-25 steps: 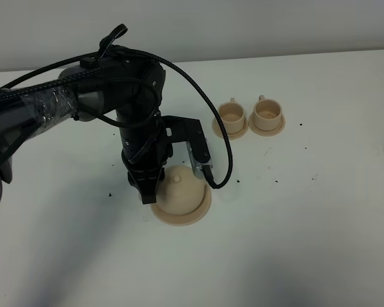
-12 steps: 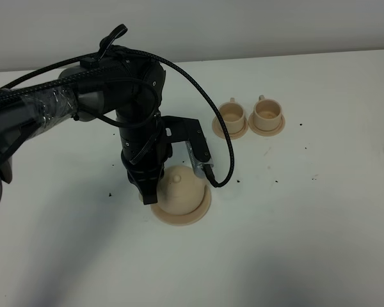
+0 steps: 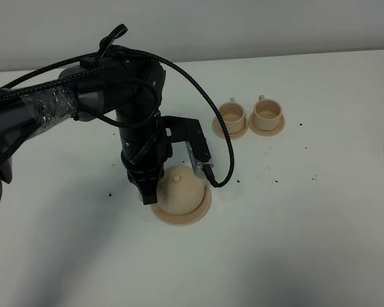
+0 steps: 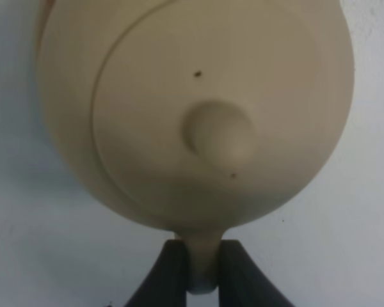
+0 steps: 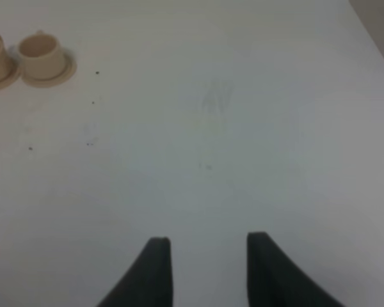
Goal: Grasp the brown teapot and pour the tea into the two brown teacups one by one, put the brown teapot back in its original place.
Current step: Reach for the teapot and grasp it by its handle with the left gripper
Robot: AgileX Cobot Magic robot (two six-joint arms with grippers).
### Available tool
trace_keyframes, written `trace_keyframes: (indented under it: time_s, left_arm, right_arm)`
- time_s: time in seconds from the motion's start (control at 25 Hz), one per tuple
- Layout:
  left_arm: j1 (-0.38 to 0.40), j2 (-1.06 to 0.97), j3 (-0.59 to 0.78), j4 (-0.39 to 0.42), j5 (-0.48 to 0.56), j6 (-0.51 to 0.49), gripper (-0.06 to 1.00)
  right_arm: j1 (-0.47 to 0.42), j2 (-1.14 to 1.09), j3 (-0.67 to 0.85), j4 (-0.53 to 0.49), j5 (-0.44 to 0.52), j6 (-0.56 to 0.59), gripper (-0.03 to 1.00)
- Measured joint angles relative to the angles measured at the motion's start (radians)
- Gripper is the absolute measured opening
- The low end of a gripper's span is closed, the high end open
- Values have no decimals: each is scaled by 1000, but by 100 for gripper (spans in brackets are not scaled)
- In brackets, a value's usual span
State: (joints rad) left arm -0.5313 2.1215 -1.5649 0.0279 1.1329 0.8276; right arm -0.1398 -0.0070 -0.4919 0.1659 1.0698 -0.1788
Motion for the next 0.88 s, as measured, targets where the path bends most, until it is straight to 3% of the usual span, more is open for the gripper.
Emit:
trace_keyframes:
  time_s: [0.88]
  left_arm:
    - [0,-18,0,-7,-11,18,15]
  right_arm:
    - [0,0,0,0,0,0,31]
